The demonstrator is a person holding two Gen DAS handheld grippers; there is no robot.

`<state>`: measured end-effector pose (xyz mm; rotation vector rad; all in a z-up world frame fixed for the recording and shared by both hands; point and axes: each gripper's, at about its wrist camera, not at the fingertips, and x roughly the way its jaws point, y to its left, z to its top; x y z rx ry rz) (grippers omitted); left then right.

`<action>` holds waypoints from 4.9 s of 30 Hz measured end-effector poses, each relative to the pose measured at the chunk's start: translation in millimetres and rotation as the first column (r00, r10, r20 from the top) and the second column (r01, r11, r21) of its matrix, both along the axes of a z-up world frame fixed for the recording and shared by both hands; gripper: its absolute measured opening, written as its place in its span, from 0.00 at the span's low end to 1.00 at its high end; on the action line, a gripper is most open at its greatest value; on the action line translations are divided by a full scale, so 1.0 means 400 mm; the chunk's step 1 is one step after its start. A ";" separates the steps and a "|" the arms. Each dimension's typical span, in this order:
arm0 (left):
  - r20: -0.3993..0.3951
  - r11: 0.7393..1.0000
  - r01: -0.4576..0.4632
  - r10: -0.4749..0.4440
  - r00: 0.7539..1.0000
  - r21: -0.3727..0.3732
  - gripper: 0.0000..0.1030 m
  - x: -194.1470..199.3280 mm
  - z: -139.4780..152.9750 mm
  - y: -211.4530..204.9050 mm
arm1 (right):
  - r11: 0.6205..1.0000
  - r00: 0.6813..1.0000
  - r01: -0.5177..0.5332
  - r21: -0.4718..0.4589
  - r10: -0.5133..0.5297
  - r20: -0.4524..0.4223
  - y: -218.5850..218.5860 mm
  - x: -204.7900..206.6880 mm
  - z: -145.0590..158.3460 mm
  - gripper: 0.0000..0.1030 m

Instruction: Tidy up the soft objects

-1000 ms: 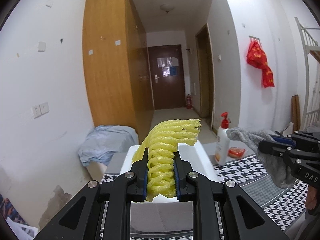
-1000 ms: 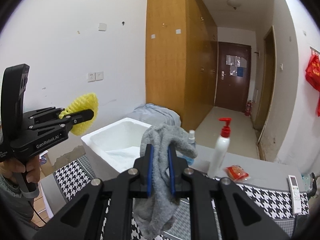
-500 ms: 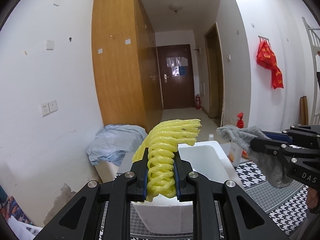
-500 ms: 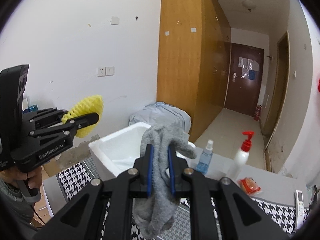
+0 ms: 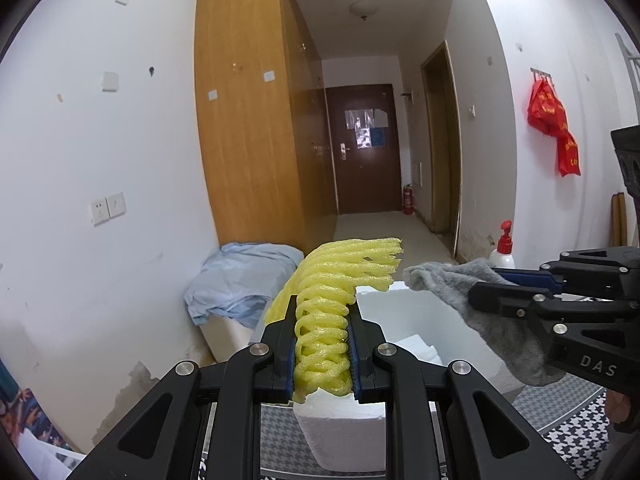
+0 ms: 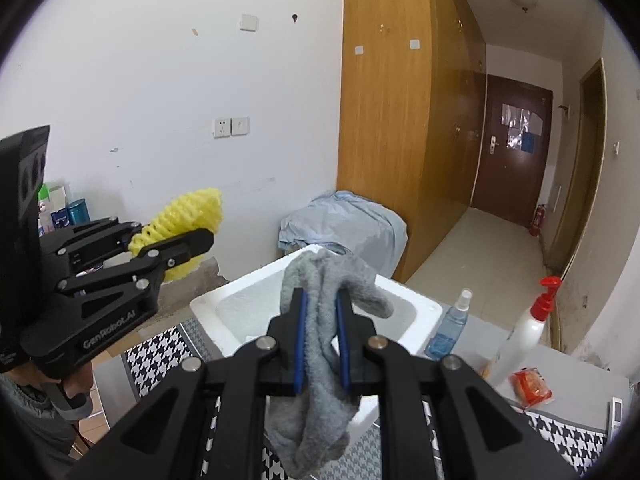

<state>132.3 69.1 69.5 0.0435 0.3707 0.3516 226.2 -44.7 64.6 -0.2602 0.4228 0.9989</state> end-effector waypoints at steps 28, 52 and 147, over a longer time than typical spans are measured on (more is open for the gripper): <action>-0.059 0.998 0.043 -0.046 0.997 -0.041 0.20 0.076 -0.033 0.006 | 0.995 0.995 0.095 -0.024 -0.094 0.016 -0.061 0.013 -0.014 0.91; -0.120 0.990 0.125 -0.132 0.984 -0.060 0.20 0.158 -0.059 -0.048 | 0.977 0.977 0.211 0.021 -0.211 -0.006 -0.189 0.028 -0.022 0.99; 0.136 1.000 -0.001 -0.001 0.991 0.017 0.99 -0.256 -0.142 -0.191 | 0.937 0.944 0.316 0.150 -0.327 0.049 -0.396 -0.238 -0.170 0.99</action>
